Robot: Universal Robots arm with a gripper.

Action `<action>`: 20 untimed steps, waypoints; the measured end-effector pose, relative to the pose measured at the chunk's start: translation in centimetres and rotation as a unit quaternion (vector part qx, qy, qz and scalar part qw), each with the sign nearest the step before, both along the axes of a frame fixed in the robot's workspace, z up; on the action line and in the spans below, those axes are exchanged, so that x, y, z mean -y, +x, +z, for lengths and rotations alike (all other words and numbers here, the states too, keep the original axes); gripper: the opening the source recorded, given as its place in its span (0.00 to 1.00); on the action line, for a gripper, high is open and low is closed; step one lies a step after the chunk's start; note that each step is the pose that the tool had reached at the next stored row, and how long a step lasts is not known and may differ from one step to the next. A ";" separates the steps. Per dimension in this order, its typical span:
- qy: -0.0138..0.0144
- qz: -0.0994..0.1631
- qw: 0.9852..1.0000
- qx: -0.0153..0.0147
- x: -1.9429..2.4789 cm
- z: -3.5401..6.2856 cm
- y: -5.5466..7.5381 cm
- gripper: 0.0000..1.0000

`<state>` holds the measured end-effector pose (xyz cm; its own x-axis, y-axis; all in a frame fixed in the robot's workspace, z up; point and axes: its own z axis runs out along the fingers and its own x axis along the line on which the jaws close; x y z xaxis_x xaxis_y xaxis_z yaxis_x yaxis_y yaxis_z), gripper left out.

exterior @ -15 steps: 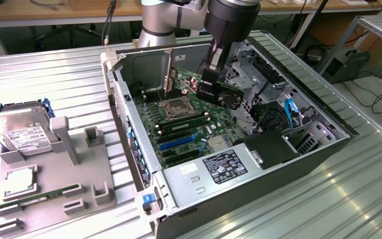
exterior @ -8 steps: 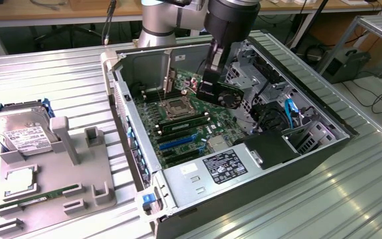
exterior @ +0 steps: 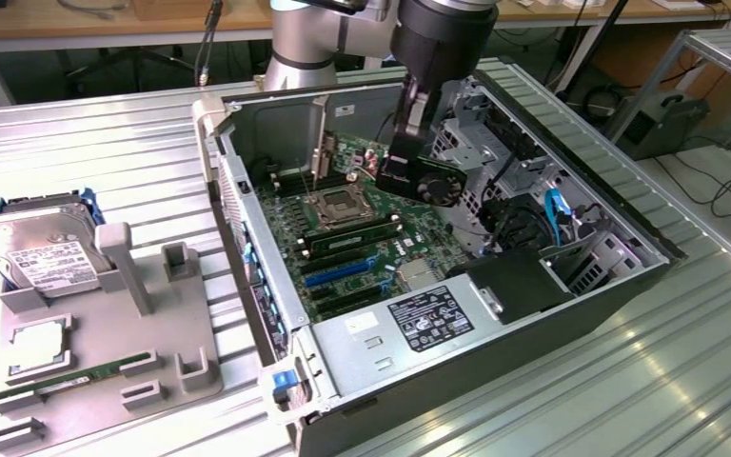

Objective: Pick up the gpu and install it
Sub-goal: 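Insert the gpu into the slot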

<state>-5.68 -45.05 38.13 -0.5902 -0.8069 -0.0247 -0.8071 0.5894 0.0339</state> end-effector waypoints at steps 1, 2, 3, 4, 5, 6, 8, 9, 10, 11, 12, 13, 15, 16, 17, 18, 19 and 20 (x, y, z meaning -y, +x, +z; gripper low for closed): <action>0.000 0.002 1.000 0.000 0.00 0.00 0.0 0.26; 0.000 0.004 1.000 0.000 0.00 0.00 0.0 0.26; 0.000 0.005 1.000 0.000 0.00 0.00 0.0 0.26; 0.000 0.007 1.000 0.000 0.00 0.00 0.0 0.26; 0.000 0.009 1.000 0.000 0.00 0.00 0.0 0.26; 0.000 0.011 1.000 0.000 0.00 0.00 0.0 0.26; 0.000 0.015 1.000 0.000 0.00 0.00 0.0 0.26; 0.000 0.017 1.000 0.000 0.00 0.00 0.0 0.26; 0.000 0.018 1.000 0.000 0.00 0.00 0.0 0.26; 0.000 0.020 1.000 0.000 0.00 0.00 0.0 0.26; 0.000 0.022 1.000 0.000 0.00 0.00 0.0 0.26; 0.000 0.024 1.000 0.000 0.00 0.00 0.0 0.26; 0.000 0.029 1.000 0.000 0.00 0.00 0.0 0.26; 0.000 0.032 0.999 0.000 0.00 0.00 0.0 0.26; 0.000 0.036 0.999 0.000 0.00 0.00 0.0 0.26; 0.000 0.041 0.999 0.000 0.00 0.00 0.0 0.26; 0.000 0.043 0.999 0.000 0.00 0.00 0.0 0.26; 0.000 0.045 0.999 0.000 0.00 0.00 0.0 0.26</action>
